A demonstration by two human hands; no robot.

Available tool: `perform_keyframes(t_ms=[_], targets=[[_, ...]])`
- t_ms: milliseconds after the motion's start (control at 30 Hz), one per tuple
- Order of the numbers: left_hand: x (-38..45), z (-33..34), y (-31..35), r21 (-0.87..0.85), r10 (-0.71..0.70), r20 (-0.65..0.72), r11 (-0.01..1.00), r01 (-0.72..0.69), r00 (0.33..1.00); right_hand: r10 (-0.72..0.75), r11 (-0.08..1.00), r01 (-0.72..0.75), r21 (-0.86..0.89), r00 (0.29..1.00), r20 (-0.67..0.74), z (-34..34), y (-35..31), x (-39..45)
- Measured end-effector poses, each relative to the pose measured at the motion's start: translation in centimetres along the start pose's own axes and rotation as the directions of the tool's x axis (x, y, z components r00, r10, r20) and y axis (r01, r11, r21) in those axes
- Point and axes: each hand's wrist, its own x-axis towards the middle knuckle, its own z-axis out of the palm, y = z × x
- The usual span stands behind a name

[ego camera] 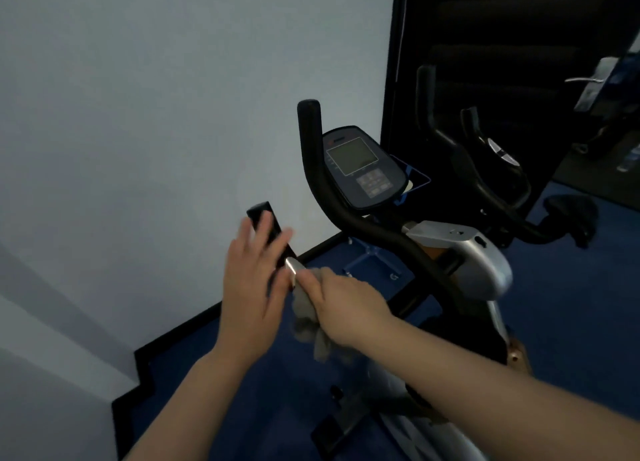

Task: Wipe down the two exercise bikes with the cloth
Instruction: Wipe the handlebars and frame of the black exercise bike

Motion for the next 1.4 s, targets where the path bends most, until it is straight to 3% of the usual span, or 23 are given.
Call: perform_keyframes(t_ms=[33, 100, 233, 367, 467, 567, 667, 767, 833, 900, 1067, 1267, 1333, 1400], targets=[[0.8, -0.5, -0.6, -0.023, -0.036, -0.061, 0.999, 0.034, 0.998, 0.079, 0.985, -0.072, 0.154, 0.996, -0.041, 0.0, -0.5, 0.9], [2.4, -1.5, -1.5, -0.117, -0.131, -0.082, 0.986, 0.121, 0.988, 0.171, 0.952, -0.128, 0.279, 0.976, -0.137, 0.4, -1.5, 1.1], [3.6, -2.5, -2.8, -0.238, -0.130, 0.022, 0.962, 0.131, 0.991, 0.187, 0.982, -0.180, 0.054, 0.931, -0.314, 1.9, -2.2, -2.0], [3.6, -2.7, -3.1, -0.391, -0.186, 0.052, 0.900, 0.192, 0.981, 0.251, 0.961, -0.203, 0.186, 0.926, -0.281, 0.6, -3.7, 2.4], [3.8, -3.1, -2.9, -0.507, -0.219, 0.097, 0.829, 0.238, 0.971, 0.160, 0.985, -0.125, 0.120, 0.925, -0.344, 0.3, -4.8, 3.9], [3.9, -3.7, -3.4, -0.566, -0.176, 0.147, 0.792, 0.229, 0.973, 0.160, 0.973, -0.078, 0.218, 0.907, -0.391, 1.1, -4.9, 2.2], [4.1, -3.6, -3.8, -0.583, -0.165, 0.161, 0.779, 0.229, 0.973, 0.111, 0.978, -0.028, 0.207, 0.909, -0.401, 0.1, -5.3, 4.0], [4.1, -3.6, -3.8, -0.622, -0.141, 0.158, 0.755, 0.209, 0.977, 0.161, 0.893, 0.066, 0.445, 0.877, -0.453, -0.7, -7.3, 6.2], [4.1, -3.8, -4.0, -0.629, -0.136, 0.188, 0.744, 0.226, 0.973, 0.235, 0.799, 0.092, 0.594, 0.862, -0.450, -0.2, -7.2, 5.9], [4.1, -4.0, -4.3, -0.619, -0.136, 0.200, 0.750, 0.233, 0.970, 0.204, 0.764, 0.109, 0.635, 0.894, -0.398, 0.3, -6.2, 4.8], [4.3, -3.9, -4.1, -0.637, -0.148, 0.187, 0.735, 0.234, 0.971, 0.077, 0.796, 0.163, 0.583, 0.928, -0.365, -2.1, -6.1, 6.3], [3.9, -3.7, -4.3, -0.644, -0.179, 0.207, 0.715, 0.272, 0.962, -0.007, 0.942, 0.101, 0.319, 0.959, -0.284, -1.4, -4.8, 4.8], [3.9, -3.6, -4.0, -0.658, -0.179, 0.198, 0.705, 0.266, 0.964, -0.025, 0.944, 0.105, 0.313, 0.968, -0.249, -2.4, -5.2, 5.7], [3.9, -3.5, -3.7, -0.673, -0.185, 0.201, 0.688, 0.273, 0.962, -0.021, 0.897, 0.143, 0.417, 0.959, -0.283, -2.9, -5.8, 6.4]])
